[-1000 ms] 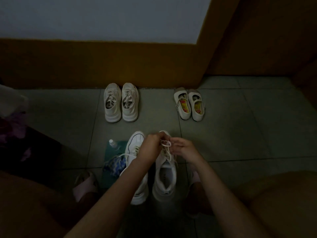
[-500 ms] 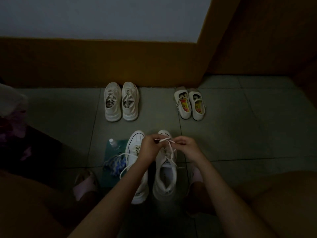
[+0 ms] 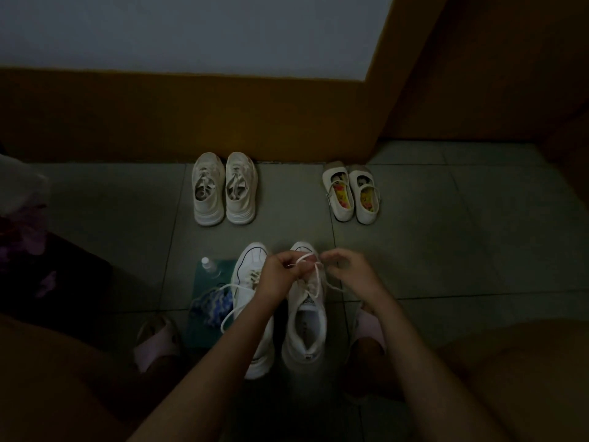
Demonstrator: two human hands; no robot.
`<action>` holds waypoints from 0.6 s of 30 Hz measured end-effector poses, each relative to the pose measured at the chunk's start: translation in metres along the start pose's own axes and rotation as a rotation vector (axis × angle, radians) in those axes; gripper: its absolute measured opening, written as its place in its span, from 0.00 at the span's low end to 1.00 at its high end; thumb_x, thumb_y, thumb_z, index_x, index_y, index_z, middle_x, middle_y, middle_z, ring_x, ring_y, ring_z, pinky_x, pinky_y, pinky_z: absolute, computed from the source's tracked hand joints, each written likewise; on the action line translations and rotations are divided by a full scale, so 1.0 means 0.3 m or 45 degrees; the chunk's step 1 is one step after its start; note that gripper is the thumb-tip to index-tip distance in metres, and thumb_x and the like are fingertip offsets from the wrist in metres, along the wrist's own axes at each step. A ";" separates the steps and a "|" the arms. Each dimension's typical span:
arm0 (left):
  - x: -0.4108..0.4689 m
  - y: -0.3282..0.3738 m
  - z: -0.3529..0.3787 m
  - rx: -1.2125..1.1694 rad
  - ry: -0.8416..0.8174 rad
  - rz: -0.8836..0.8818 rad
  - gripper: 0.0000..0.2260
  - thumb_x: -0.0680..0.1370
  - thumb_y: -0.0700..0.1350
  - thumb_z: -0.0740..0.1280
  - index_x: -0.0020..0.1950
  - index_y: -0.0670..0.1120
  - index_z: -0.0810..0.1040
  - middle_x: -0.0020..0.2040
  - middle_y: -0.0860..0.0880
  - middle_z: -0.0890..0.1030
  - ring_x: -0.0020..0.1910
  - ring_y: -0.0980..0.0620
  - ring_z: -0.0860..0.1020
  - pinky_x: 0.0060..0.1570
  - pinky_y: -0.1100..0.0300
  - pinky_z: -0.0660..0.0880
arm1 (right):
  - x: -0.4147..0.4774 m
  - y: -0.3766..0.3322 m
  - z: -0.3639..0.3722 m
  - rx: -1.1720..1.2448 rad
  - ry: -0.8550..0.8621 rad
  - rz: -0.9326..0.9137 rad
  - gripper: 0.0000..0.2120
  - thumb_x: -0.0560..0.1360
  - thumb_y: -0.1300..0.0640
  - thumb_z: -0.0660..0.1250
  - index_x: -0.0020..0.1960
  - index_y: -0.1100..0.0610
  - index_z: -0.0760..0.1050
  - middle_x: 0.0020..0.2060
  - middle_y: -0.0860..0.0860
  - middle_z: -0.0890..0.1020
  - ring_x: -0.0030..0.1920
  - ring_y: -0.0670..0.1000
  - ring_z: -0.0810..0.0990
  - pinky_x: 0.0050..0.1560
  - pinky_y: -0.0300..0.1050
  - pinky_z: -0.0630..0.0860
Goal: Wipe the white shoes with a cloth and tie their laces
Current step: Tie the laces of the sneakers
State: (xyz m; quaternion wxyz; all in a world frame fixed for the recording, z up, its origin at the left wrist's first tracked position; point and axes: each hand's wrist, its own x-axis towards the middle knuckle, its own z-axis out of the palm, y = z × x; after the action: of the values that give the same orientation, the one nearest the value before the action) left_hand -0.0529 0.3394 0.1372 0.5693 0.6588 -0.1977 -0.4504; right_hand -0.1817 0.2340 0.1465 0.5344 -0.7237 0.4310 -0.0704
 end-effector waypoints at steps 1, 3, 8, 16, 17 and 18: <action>-0.002 0.002 0.003 0.009 -0.015 0.017 0.08 0.72 0.32 0.69 0.47 0.41 0.82 0.42 0.40 0.82 0.44 0.43 0.79 0.51 0.49 0.76 | -0.006 -0.017 0.014 0.061 -0.064 -0.036 0.10 0.72 0.72 0.65 0.53 0.66 0.77 0.45 0.51 0.80 0.43 0.40 0.78 0.45 0.26 0.72; -0.006 0.007 0.006 0.010 -0.024 0.019 0.08 0.73 0.32 0.68 0.50 0.41 0.82 0.40 0.45 0.84 0.42 0.47 0.81 0.49 0.52 0.78 | -0.005 -0.015 0.028 0.140 -0.126 -0.063 0.09 0.73 0.71 0.66 0.52 0.67 0.77 0.40 0.50 0.80 0.38 0.37 0.79 0.42 0.27 0.73; -0.014 0.011 -0.016 0.088 0.038 -0.027 0.07 0.76 0.36 0.66 0.48 0.44 0.83 0.33 0.55 0.83 0.37 0.54 0.80 0.42 0.59 0.76 | 0.006 0.056 0.000 -0.025 -0.005 0.060 0.05 0.72 0.64 0.69 0.39 0.57 0.79 0.31 0.50 0.81 0.35 0.50 0.80 0.45 0.50 0.77; -0.070 0.002 -0.178 0.046 0.242 -0.188 0.03 0.76 0.33 0.64 0.43 0.38 0.77 0.31 0.45 0.80 0.29 0.48 0.79 0.26 0.63 0.76 | -0.028 0.132 -0.040 -0.654 0.022 0.552 0.07 0.71 0.62 0.69 0.37 0.52 0.79 0.41 0.54 0.82 0.45 0.54 0.80 0.49 0.45 0.75; -0.080 0.002 -0.179 0.108 0.255 -0.213 0.03 0.75 0.36 0.67 0.48 0.38 0.76 0.35 0.44 0.81 0.31 0.47 0.79 0.26 0.61 0.75 | -0.020 0.133 -0.027 -0.526 -0.058 0.485 0.08 0.70 0.64 0.70 0.39 0.51 0.78 0.39 0.53 0.80 0.44 0.53 0.79 0.50 0.46 0.76; -0.082 -0.005 -0.179 0.233 0.282 -0.211 0.09 0.74 0.38 0.70 0.52 0.40 0.75 0.40 0.45 0.80 0.33 0.47 0.79 0.27 0.60 0.74 | -0.019 0.125 -0.013 -0.369 -0.135 0.417 0.09 0.70 0.67 0.70 0.43 0.54 0.79 0.37 0.51 0.79 0.43 0.52 0.78 0.51 0.46 0.76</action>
State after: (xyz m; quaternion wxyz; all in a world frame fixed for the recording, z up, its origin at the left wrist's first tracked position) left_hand -0.0220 0.3897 0.1420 0.4861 0.7675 -0.1187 -0.4007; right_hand -0.2081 0.2330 0.1187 0.4509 -0.7159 0.5198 0.1181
